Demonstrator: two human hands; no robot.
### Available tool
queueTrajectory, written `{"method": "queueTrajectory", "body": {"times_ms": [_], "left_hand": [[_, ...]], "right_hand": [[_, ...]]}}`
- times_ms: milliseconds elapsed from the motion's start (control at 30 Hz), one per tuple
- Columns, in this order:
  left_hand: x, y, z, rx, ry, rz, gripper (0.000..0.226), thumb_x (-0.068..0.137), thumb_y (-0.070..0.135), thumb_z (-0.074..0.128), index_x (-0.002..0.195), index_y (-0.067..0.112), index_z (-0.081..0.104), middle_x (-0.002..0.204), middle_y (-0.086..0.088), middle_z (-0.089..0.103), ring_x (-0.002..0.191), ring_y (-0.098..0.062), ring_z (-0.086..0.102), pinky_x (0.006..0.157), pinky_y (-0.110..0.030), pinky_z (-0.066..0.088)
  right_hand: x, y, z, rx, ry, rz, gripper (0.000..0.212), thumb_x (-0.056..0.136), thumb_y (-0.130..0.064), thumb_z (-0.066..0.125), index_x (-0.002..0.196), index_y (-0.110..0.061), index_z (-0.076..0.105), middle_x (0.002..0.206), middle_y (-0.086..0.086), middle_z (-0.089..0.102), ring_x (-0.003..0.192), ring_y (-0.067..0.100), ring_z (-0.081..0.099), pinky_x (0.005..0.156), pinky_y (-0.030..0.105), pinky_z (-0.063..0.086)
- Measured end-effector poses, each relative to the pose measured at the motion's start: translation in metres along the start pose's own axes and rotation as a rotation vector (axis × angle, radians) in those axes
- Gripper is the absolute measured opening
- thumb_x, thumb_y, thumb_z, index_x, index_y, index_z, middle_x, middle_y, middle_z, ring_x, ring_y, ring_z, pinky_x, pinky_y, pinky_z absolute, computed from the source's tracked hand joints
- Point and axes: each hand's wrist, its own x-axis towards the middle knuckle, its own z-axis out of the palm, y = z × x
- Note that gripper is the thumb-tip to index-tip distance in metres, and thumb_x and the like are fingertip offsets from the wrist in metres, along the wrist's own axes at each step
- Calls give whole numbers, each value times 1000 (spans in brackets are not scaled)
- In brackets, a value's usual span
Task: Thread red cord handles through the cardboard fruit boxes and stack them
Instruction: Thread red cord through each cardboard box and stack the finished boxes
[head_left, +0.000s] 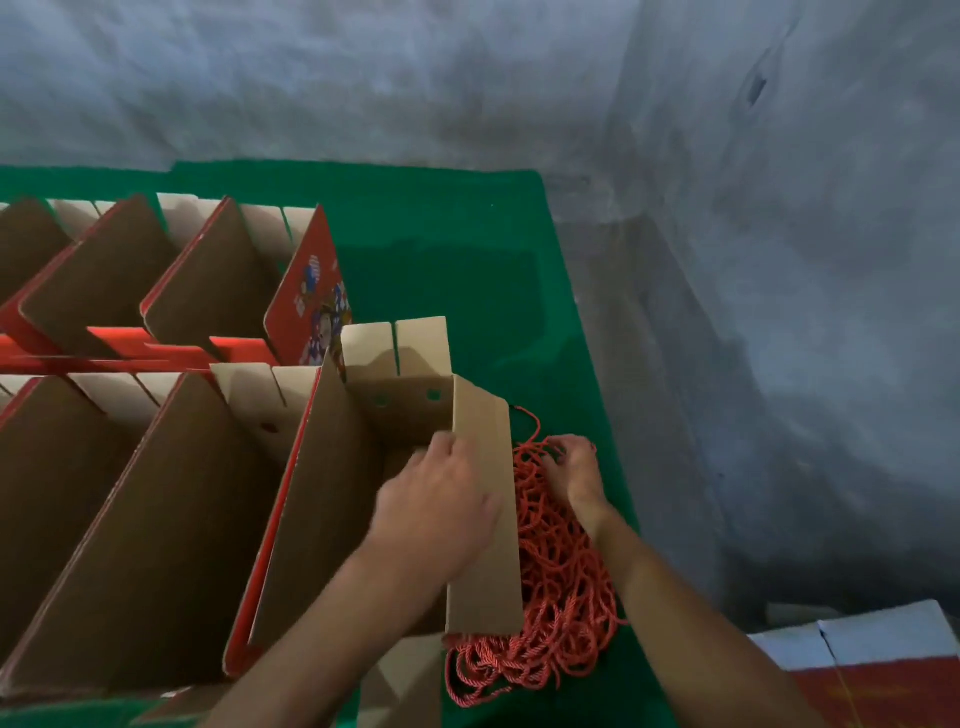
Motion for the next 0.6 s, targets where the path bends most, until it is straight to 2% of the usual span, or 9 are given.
{"method": "queueTrajectory", "body": {"times_ms": [100,200,300,367,500,600], "left_hand": [[51,16,28,73,36,-91,88,90,49,67,153,13,18,163,-10,14,141,-33,35,101,-45,51],[83,12,51,125,83,-135,114,82,62,70,158,8,3,166,-16,-8,148,-39,20,99,-51,52],[102,13,64,278,106,-116,127,80,70,66,157,0,-6,162,-24,-24,152,-45,2,104,-64,42],[112,17,67,318,97,-152,128,81,69,65,156,-3,-10,161,-29,-21,151,-47,-2,107,-66,35],[117,24,63,318,17,-215,103,95,44,57,155,-6,-10,160,-33,-15,149,-47,8,109,-59,37],[108,23,44,69,-16,-197,102,88,58,49,158,2,0,164,-25,-2,145,-44,22,109,-52,39]], "right_hand": [[20,-5,8,-269,-51,16,32,103,-8,47,133,-4,59,144,13,50,128,32,54,106,43,47],[31,-3,11,-374,-93,11,33,100,-7,47,129,-11,62,136,15,59,126,35,55,102,45,49],[39,-5,18,-475,-139,-57,39,101,-17,52,139,-16,58,137,14,54,129,35,52,105,44,47],[44,-5,20,-545,-158,-106,31,101,-21,52,129,-15,64,128,14,56,121,35,58,99,44,50],[48,-7,23,-601,-78,-178,29,102,-36,54,110,-17,75,112,9,62,106,30,63,88,39,52],[49,-6,15,-432,15,-166,30,99,-45,59,100,-21,78,96,3,58,95,28,63,77,36,48]]}}
